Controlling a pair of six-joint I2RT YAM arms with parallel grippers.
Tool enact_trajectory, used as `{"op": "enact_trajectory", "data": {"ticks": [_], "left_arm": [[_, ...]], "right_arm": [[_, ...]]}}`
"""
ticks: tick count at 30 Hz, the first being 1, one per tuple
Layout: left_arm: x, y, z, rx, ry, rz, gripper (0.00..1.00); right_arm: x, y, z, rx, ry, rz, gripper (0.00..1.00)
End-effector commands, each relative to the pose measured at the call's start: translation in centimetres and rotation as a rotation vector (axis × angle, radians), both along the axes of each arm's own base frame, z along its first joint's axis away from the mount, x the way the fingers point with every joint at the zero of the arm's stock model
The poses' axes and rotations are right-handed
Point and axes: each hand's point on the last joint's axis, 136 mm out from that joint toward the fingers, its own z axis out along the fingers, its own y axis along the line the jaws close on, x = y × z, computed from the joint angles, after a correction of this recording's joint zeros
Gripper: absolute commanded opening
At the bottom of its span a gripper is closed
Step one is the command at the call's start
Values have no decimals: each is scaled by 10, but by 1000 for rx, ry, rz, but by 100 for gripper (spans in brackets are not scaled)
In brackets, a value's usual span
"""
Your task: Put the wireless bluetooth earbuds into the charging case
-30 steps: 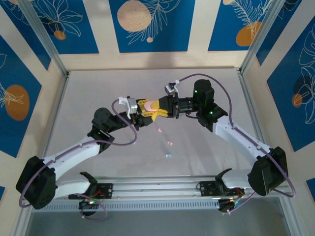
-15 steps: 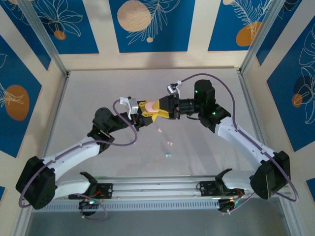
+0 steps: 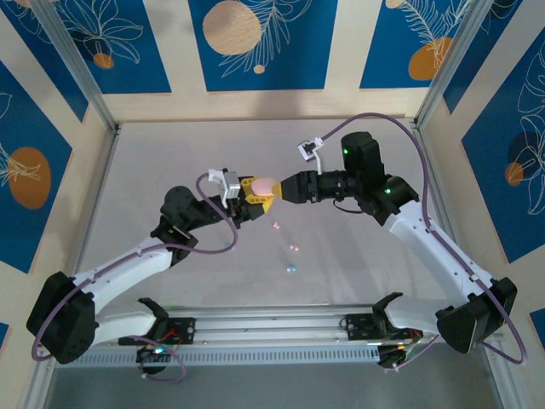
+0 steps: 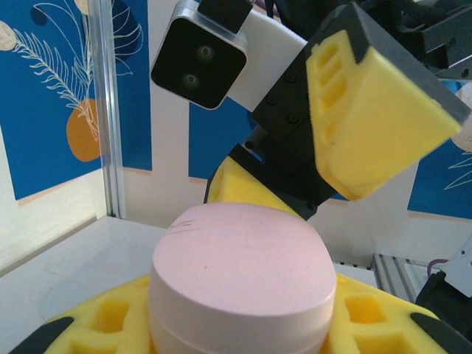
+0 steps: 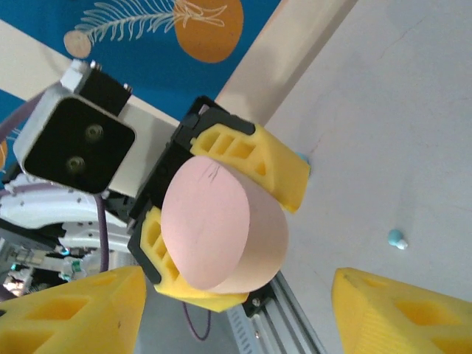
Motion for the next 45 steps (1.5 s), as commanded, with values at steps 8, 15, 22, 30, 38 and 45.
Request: {"op": "enact_trajectory", "data": {"ticks": [8, 15, 22, 30, 38, 45], "left_arm": [[-9, -1, 20, -35, -30, -39, 28], [-12, -1, 21, -34, -30, -53, 27], [-19, -4, 22, -28, -33, -101, 27], [-22, -5, 18, -12, -29, -115, 26], [-24, -5, 20, -14, -32, -118, 26], [-25, -4, 21, -13, -35, -120, 26]], "right_arm": [[-7, -1, -7, -81, -72, 44, 68], [1, 0, -13, -108, -70, 12, 67], [17, -1, -12, -118, -82, -73, 67], [24, 0, 0, -51, -28, -88, 67], [33, 2, -9, -71, 36, -111, 67], [40, 1, -9, -76, 63, -145, 68]]}}
